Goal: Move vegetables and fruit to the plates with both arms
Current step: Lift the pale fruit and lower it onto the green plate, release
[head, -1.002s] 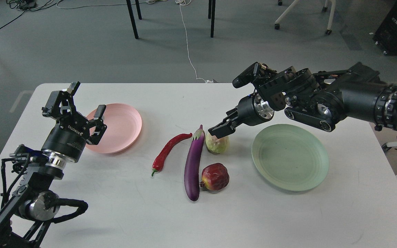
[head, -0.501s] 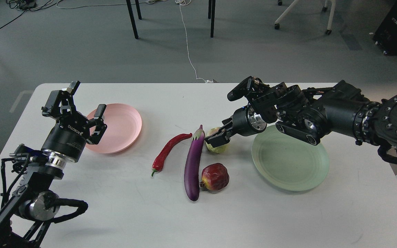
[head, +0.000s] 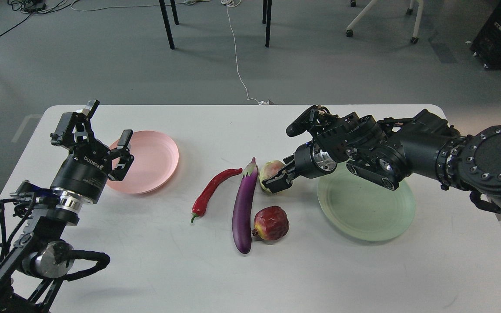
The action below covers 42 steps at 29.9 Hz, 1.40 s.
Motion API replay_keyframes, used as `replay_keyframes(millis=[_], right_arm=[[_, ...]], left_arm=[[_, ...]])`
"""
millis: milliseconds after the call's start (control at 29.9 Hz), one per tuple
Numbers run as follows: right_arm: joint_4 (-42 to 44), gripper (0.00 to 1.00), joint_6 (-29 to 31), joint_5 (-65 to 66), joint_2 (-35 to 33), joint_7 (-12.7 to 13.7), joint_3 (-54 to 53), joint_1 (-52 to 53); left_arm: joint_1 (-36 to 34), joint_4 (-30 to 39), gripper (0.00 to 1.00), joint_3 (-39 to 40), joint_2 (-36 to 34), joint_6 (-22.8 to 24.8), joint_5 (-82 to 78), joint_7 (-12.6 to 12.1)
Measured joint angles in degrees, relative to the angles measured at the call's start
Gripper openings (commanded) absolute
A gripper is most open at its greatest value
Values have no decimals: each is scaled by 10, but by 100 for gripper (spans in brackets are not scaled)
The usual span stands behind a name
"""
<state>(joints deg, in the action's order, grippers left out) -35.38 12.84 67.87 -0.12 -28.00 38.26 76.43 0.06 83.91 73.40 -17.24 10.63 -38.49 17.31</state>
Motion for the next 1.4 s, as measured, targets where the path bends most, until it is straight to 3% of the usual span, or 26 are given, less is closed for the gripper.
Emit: replay_keyframes(millis=[67, 134, 501, 869, 1036, 1136, 1236, 1403], right_arm=[[0, 64, 0, 0, 1, 0, 1, 0], [0, 43, 0, 0, 1, 0, 1, 0], [-19, 44, 1, 1, -31, 0, 7, 33], [-208, 45, 4, 77, -257, 0, 9, 126], [-229, 48, 4, 126, -328, 0, 19, 106], [-230, 55, 3, 131, -345, 0, 19, 87], [-226, 75, 1, 132, -348, 0, 18, 66], [-215, 93, -11, 132, -343, 0, 13, 51]], left_arm=[[0, 2, 98, 2, 0, 0, 0, 0], [0, 3, 98, 4, -1, 0, 0, 0], [0, 4, 98, 6, -2, 0, 0, 0], [1, 12, 98, 6, -5, 1, 0, 0], [7, 17, 98, 5, -2, 1, 0, 0], [10, 20, 98, 4, -2, 1, 0, -1], [13, 24, 98, 4, -2, 1, 0, -1], [16, 28, 98, 5, -2, 0, 0, -1]])
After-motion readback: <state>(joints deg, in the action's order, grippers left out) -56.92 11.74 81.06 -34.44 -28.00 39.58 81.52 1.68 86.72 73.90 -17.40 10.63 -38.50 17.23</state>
